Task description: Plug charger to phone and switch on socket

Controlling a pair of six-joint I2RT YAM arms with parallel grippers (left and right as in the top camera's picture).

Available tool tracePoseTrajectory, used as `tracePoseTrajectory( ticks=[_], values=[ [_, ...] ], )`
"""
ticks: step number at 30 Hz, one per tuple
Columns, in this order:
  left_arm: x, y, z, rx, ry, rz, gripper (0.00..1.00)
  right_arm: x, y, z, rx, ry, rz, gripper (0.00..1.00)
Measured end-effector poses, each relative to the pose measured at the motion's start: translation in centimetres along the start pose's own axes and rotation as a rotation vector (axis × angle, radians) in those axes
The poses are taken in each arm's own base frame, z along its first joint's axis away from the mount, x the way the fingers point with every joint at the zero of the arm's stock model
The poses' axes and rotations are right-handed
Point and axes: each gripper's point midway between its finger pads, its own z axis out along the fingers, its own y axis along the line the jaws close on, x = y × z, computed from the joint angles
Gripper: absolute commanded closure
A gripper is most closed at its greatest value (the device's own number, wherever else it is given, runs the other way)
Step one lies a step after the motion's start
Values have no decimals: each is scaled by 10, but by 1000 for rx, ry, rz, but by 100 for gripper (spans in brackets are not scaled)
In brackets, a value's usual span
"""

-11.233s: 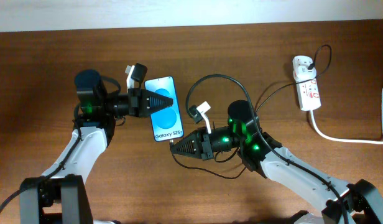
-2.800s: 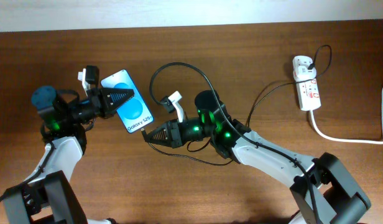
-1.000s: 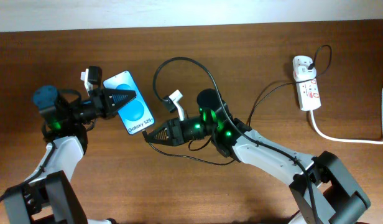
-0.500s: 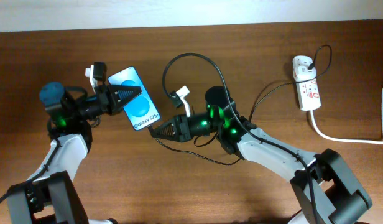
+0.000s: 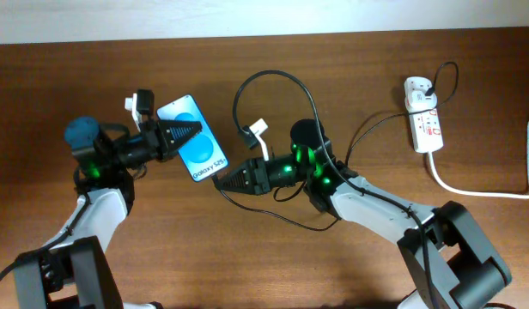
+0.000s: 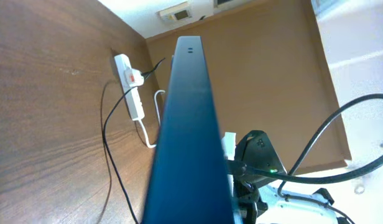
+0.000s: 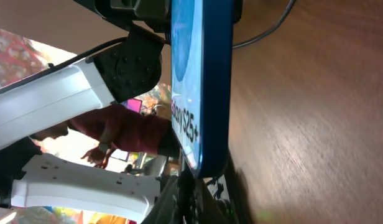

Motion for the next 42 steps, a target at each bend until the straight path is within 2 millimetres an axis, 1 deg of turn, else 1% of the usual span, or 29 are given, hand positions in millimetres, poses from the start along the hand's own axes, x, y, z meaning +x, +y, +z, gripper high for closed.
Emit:
tracePoseTrajectory(
  ticks=[2, 8, 12, 17, 19, 21, 22, 23, 25, 27, 29, 30, 31, 33, 34, 35, 36, 37, 39, 40, 41, 42],
  values=[
    [2, 3, 0, -3, -3, -9, 100, 1, -1, 0, -1, 5, 9, 96],
    [3, 1, 3, 1, 0, 9, 100, 1, -1, -1, -4, 10, 11, 96],
    [7, 0, 5, 6, 12, 21, 100, 7, -3, -2, -7, 38, 40, 95],
    [10, -2, 5, 17, 28, 39, 100, 11, -2, -2, -16, 57, 48, 94],
    [11, -5, 3, 25, 27, 81, 100, 11, -4, -2, -7, 63, 69, 91],
    [7, -3, -3, 17, 7, 75, 100, 8, -3, 0, 0, 52, 67, 90],
    [7, -3, -8, 18, 9, 75, 100, 3, -3, 0, 8, 33, 56, 90],
    [8, 2, -19, 15, 3, 69, 100, -9, 2, -1, 7, 7, 28, 88],
    [7, 5, -34, 12, -10, 67, 100, -18, 7, -2, 6, -16, 0, 83],
    [6, 5, -38, 11, -12, 68, 100, -19, 7, -2, 8, -20, 0, 80],
    [9, 4, -38, 16, 0, 71, 100, -24, 4, -9, 15, -38, 1, 74],
    [9, 4, -38, 17, 2, 73, 100, -29, 2, -14, 21, -52, -8, 71],
    [9, 4, -38, 18, 5, 80, 100, -41, -4, -30, 40, -94, -30, 70],
    [9, 4, -38, 17, 1, 84, 100, -58, -20, -59, 87, -159, -26, 69],
    [7, 5, -37, 13, -8, 81, 100, -65, -36, -82, 135, -196, 13, 69],
    [5, 5, -33, 7, -20, 73, 100, -67, -43, -93, 156, -212, 25, 66],
    [4, 4, -27, 6, -25, 74, 100, -68, -50, -103, 177, -224, 38, 64],
    [7, 2, -17, 11, -15, 75, 100, -70, -54, -110, 190, -237, 33, 62],
    [13, -1, 3, 20, 9, 60, 100, -74, -57, -121, 205, -257, -3, 58],
    [18, -4, 15, 27, 28, 52, 100, -77, -57, -125, 211, -265, -14, 56],
    [18, -7, 20, 30, 34, 49, 100, -81, -56, -129, 214, -275, -29, 55],
    [13, -13, 27, 35, 30, 63, 100, -92, -51, -139, 218, -297, -58, 53]
  ],
)
